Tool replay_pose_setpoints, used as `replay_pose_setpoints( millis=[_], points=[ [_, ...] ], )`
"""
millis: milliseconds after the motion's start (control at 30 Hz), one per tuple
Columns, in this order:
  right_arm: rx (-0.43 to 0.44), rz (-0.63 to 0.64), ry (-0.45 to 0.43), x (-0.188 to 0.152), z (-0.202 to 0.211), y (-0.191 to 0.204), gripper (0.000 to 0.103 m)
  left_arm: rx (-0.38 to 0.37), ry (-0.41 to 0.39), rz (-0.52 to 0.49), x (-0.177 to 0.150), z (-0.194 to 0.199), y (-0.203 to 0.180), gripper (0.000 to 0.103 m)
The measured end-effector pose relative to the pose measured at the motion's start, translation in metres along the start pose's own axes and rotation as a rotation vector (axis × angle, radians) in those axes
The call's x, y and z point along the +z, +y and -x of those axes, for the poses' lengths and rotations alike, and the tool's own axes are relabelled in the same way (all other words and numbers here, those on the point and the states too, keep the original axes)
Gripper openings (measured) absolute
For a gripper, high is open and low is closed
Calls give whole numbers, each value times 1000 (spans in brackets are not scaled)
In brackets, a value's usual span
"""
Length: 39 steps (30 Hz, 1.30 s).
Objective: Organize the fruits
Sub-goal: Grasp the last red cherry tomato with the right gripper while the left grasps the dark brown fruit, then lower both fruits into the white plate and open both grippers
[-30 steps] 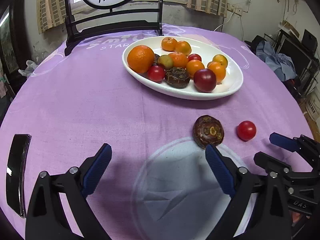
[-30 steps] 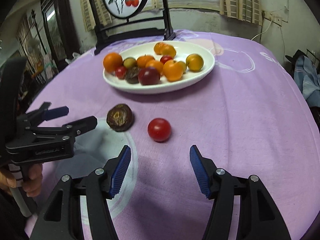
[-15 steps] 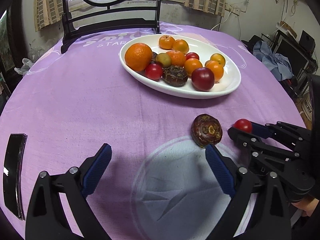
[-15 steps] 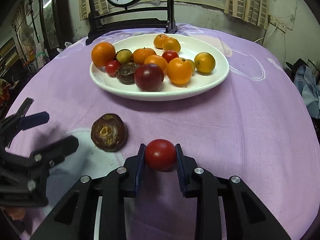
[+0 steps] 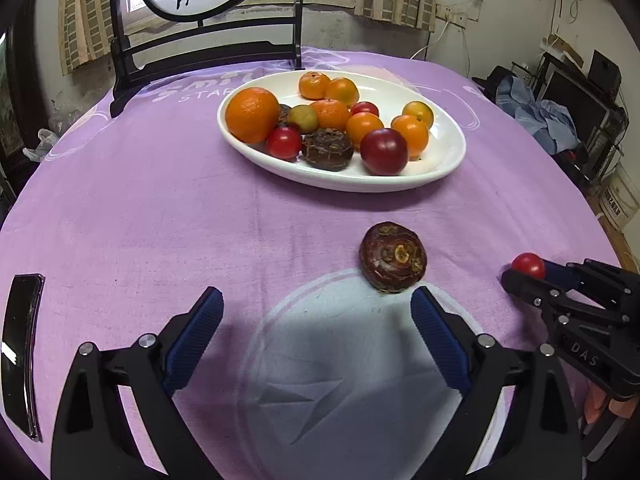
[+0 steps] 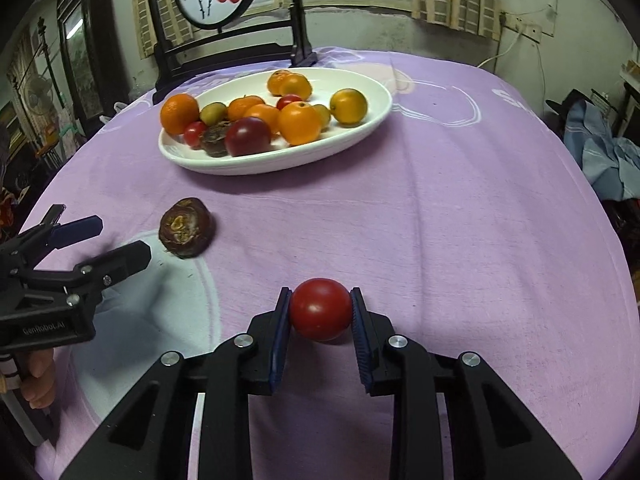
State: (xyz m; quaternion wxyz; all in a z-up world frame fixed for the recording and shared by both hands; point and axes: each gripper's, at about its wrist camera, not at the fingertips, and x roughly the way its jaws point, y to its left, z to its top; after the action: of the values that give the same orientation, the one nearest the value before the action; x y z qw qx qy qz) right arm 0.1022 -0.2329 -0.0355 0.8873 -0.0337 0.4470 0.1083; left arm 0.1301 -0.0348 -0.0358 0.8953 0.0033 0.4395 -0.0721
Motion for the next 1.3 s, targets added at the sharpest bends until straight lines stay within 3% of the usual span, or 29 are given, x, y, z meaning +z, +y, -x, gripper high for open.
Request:
replay_pose_setpoints(
  millis=[300, 467, 500, 533, 767, 967, 1033, 1300],
  points=[
    [21, -6, -3, -1, 5, -4, 29, 6, 65, -38, 11, -22, -31, 91],
    [27, -2, -19, 0, 9, -4, 30, 20, 66, -80, 22, -38, -50, 63],
    [27, -3, -19, 0, 9, -4, 30, 12, 64, -87, 23, -37, -51, 49],
    [26, -3, -17, 0, 9, -4, 30, 7, 67, -91, 25, -36, -53, 42],
    [26, 4, -27, 0, 8, -2, 30, -28, 77, -62, 16, -19, -41, 42],
    [104, -34, -6, 0, 7, -4, 29, -64, 14, -65, 12, 16, -32, 42],
    [92, -38, -5, 1, 9, -2, 29, -83, 6, -67, 14, 25, -30, 42],
    [61, 50, -123, 33, 41, 13, 29, -86, -57, -68, 37, 49, -24, 42]
  ],
)
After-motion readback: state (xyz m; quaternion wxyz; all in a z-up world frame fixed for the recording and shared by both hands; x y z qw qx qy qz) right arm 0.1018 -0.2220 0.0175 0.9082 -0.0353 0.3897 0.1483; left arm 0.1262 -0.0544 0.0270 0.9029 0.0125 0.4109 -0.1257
